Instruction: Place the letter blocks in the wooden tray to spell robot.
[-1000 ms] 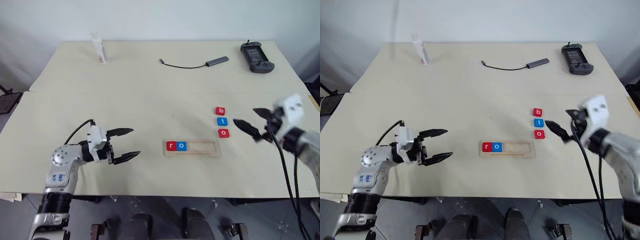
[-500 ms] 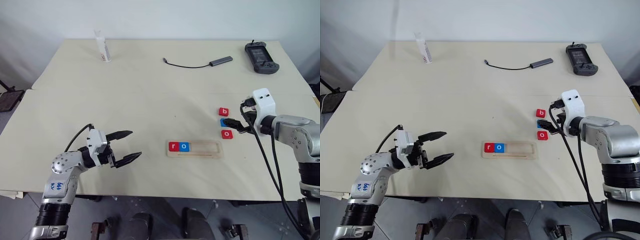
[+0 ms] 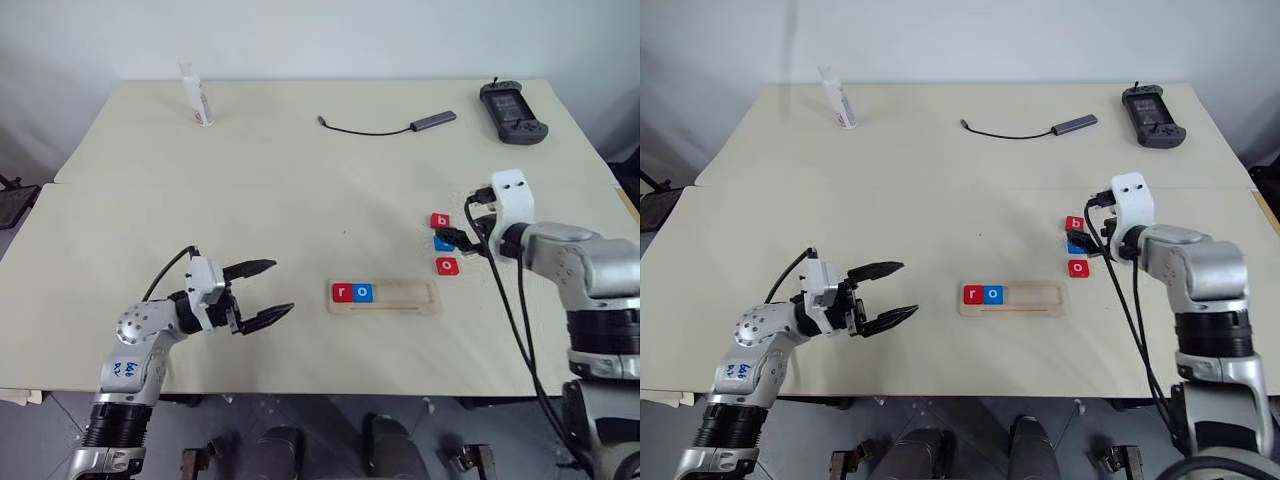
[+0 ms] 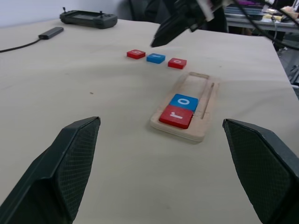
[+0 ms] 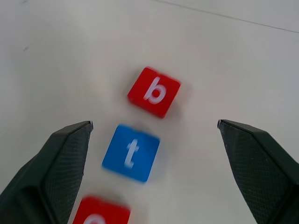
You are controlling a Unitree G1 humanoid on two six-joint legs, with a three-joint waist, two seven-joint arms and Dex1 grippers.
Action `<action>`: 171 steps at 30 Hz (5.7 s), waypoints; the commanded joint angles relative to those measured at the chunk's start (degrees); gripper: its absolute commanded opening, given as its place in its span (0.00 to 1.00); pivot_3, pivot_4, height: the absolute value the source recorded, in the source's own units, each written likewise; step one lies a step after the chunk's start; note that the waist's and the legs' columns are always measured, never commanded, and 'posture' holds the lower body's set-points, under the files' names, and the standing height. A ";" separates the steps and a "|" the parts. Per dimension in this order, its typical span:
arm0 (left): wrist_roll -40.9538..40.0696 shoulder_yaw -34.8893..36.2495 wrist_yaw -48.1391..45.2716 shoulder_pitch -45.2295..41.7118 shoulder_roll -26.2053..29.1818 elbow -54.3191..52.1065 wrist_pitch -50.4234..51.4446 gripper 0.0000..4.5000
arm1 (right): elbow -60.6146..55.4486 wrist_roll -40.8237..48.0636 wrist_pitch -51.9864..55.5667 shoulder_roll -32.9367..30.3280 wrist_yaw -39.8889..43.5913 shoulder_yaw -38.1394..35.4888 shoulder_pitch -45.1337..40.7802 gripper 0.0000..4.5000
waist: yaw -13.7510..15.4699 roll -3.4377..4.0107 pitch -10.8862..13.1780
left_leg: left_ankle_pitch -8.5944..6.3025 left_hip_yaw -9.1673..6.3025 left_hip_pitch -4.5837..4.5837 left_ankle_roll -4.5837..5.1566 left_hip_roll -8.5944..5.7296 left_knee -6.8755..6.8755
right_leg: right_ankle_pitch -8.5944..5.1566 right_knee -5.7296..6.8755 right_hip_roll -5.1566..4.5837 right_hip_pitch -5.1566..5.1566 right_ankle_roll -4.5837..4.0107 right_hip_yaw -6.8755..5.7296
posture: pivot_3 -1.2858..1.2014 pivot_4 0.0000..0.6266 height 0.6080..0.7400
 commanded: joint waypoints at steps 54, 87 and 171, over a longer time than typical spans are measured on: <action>0.15 -6.82 -11.00 -11.40 -3.07 8.46 -1.14 1.00 | -52.85 1.80 32.88 15.30 -5.26 -23.70 25.37 0.84 | 0.11 0.01 -0.03 | 0.02 0.22 -0.28 -0.02 -0.11 0.09 | 0.00 0.54 0.02 -0.63 -0.01 0.40 | 0.52 0.24 1.00; -0.81 -4.02 -8.01 -4.04 2.30 -1.74 -0.09 1.00 | -0.03 -9.83 -42.03 -19.80 51.41 7.08 20.14 0.33 | 0.21 -0.26 -0.03 | 0.01 0.49 -0.07 -0.01 0.02 0.17 | 0.01 0.22 0.03 -0.45 0.02 0.44 | 0.52 0.24 1.00; -0.08 -5.30 -4.31 -2.99 1.17 -0.82 -0.77 1.00 | -27.42 3.23 -39.02 -4.91 36.95 -23.51 45.51 0.76 | 1.84 -0.29 -0.07 | -0.02 0.34 -0.21 -0.01 -0.03 0.10 | 0.00 0.22 0.03 -0.48 0.01 0.32 | 0.52 0.24 1.00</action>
